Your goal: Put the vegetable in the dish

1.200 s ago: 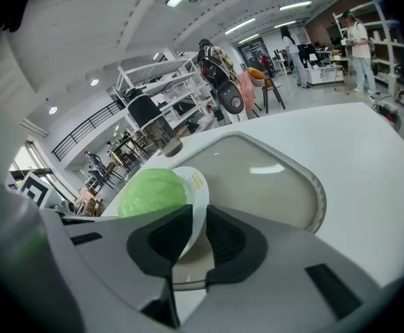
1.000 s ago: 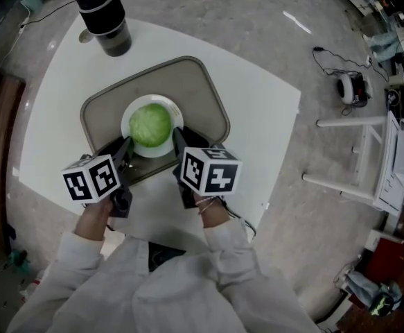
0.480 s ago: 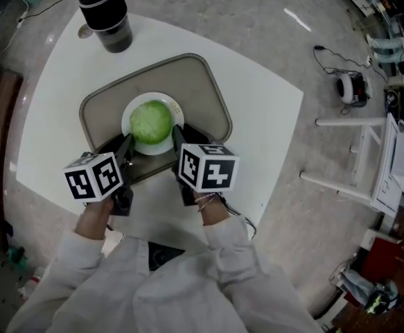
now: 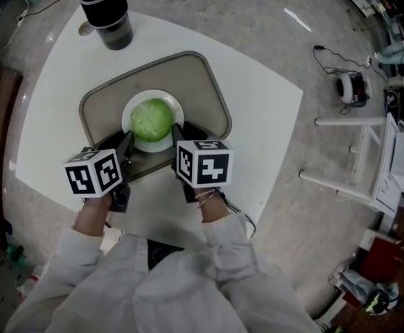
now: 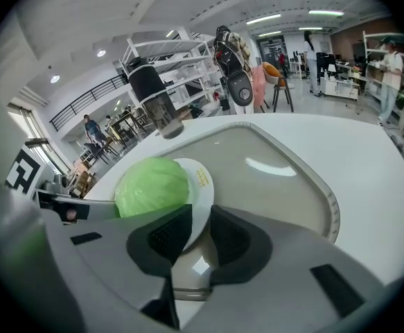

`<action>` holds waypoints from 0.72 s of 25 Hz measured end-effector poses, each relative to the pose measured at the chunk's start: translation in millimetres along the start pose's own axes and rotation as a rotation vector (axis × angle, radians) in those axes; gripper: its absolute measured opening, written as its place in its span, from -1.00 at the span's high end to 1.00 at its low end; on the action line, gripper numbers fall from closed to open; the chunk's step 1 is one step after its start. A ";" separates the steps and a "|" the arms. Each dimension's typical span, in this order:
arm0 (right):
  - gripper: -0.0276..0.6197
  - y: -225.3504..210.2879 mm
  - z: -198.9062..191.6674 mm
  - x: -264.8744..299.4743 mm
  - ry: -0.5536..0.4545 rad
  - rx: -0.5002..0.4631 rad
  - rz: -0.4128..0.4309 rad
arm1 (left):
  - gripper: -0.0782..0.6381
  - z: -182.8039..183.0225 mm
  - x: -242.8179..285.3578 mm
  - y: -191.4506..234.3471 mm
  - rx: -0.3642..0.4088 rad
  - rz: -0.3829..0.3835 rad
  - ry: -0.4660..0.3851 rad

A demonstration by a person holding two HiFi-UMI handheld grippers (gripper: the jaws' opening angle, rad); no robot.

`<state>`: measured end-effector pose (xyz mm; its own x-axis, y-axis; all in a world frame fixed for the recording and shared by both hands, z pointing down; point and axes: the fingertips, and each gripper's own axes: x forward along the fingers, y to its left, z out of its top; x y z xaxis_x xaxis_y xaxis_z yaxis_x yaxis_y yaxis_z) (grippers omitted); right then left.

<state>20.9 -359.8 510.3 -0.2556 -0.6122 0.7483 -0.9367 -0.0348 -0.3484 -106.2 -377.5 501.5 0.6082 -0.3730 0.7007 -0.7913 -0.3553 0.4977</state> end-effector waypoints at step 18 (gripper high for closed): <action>0.66 0.5 2.9 -7.1 -0.039 -0.133 -0.018 | 0.53 0.0 -4.1 -3.8 0.138 0.054 -0.032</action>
<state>22.9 -357.8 503.2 -0.2317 -0.6424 0.7305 -0.9651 0.0576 -0.2554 -105.6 -374.7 496.8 0.5682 -0.4209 0.7071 -0.8081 -0.4475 0.3831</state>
